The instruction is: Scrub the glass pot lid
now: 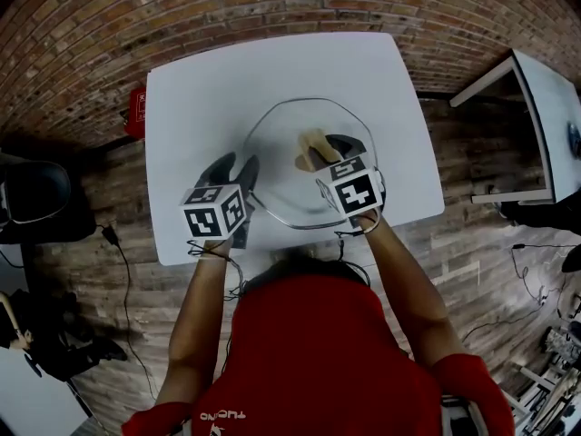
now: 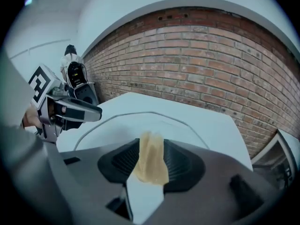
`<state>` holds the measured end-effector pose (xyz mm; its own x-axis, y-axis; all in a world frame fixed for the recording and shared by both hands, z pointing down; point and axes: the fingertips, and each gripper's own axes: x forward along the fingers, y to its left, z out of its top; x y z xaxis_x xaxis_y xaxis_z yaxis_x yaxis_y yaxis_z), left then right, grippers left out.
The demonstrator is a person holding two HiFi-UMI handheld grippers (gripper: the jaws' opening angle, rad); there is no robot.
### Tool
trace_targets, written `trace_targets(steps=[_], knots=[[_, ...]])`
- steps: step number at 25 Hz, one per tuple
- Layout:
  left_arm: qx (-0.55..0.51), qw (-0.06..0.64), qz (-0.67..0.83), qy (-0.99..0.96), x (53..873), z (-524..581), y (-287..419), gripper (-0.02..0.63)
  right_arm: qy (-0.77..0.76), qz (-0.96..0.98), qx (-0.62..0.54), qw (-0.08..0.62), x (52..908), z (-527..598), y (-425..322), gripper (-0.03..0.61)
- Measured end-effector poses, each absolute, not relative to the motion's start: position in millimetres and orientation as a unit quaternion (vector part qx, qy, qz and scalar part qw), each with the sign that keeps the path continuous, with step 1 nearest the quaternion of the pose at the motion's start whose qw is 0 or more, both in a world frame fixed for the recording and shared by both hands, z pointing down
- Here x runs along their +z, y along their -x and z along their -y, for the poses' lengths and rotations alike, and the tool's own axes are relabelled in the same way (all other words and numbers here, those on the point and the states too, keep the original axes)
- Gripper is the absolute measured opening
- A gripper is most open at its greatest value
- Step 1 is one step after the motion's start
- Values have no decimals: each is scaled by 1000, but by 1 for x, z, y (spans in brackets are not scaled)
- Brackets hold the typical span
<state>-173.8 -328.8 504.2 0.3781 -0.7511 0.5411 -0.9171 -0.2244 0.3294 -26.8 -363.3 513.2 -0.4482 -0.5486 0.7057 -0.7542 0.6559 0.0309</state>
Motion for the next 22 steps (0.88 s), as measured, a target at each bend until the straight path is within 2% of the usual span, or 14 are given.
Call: trace_targets(steps=[8, 11, 13, 18, 22], knots=[[155, 364, 516, -760, 535, 327, 171, 194, -384, 823, 175, 380, 543, 362, 22, 155], [157, 363, 520, -757, 536, 325, 172, 147, -383, 821, 175, 385, 547, 361, 22, 151], [159, 360, 528, -753, 536, 325, 175, 110, -383, 820, 172, 388, 548, 360, 22, 128], [161, 358, 531, -751, 539, 324, 175, 103, -375, 822, 176, 390, 547, 356, 27, 68], [162, 356, 535, -749, 539, 324, 175, 98, -375, 822, 174, 392, 548, 355, 28, 57]])
